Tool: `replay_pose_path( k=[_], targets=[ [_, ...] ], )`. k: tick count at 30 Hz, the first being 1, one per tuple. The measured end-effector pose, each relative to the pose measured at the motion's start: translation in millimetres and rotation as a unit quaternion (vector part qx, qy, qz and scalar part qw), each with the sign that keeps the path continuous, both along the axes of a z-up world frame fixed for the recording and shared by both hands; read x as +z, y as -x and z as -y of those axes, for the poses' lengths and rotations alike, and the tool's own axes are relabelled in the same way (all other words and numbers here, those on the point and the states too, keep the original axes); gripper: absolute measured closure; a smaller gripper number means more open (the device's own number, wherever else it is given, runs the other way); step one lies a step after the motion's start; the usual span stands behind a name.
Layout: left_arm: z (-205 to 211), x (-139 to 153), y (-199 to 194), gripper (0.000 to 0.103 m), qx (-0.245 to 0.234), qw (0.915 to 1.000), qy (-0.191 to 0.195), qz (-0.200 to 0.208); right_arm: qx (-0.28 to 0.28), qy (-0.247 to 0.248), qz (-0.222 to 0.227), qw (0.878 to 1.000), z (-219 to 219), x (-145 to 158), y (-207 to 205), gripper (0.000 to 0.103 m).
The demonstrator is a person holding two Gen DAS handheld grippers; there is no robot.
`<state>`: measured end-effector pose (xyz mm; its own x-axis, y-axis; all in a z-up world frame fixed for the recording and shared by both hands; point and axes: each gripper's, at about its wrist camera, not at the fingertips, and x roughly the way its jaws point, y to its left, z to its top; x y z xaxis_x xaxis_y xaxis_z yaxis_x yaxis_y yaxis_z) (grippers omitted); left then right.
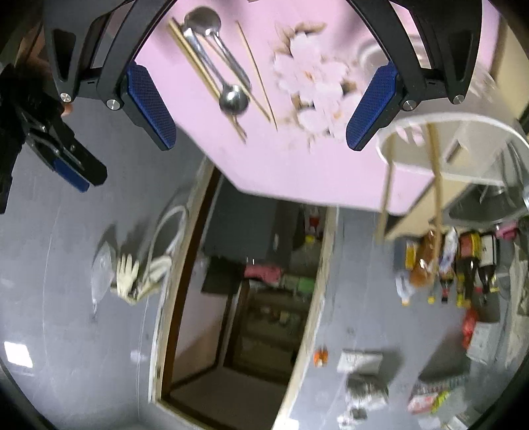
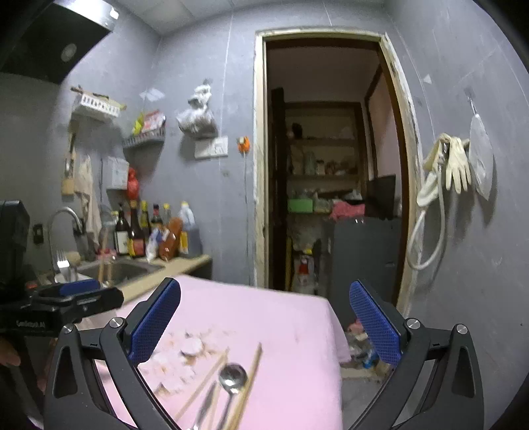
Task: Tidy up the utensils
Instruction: 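Open both grippers over the caddy and move back to the table, then grasp a chopstick with the right gripper while the left gripper grasps another chopstick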
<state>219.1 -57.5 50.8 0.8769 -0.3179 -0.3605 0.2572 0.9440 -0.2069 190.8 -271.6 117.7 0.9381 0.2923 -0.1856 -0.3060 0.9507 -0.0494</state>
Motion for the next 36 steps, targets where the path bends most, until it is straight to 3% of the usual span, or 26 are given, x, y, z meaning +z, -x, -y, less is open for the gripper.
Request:
replay_pose_path(
  k=[9, 19, 25, 28, 30, 36],
  targets=[
    [24.5, -28.1, -8.9, 0.002, -0.008, 0.9977, -0.038, -0.055, -0.009, 0.035, -0.085, 0.996, 10.8, -36.4, -16.1, 0.000],
    [31.3, -53.7, -34.3, 0.002, -0.006, 0.9890, -0.057, -0.137, -0.005, 0.071, -0.188, 0.980, 8.7, -71.7, -40.6, 0.001],
    [29.8, -61.9, -51.1, 0.004, -0.015, 0.9828, -0.058, -0.175, 0.015, 0.090, -0.233, 0.968, 1.4, -85.5, -50.5, 0.019],
    [30.4, -66.1, -59.5, 0.013, -0.022, 0.9797, -0.056, -0.191, 0.023, 0.100, -0.252, 0.962, -3.3, -90.5, -54.2, 0.025],
    [30.7, -70.8, -67.2, 0.028, -0.028, 0.9763, -0.061, -0.206, 0.028, 0.109, -0.259, 0.959, -7.6, -92.9, -55.4, 0.032],
    [31.6, -87.4, -91.2, 0.053, -0.042, 0.9646, -0.055, -0.254, 0.034, 0.137, -0.286, 0.948, -19.1, -103.1, -61.9, 0.047]
  ],
)
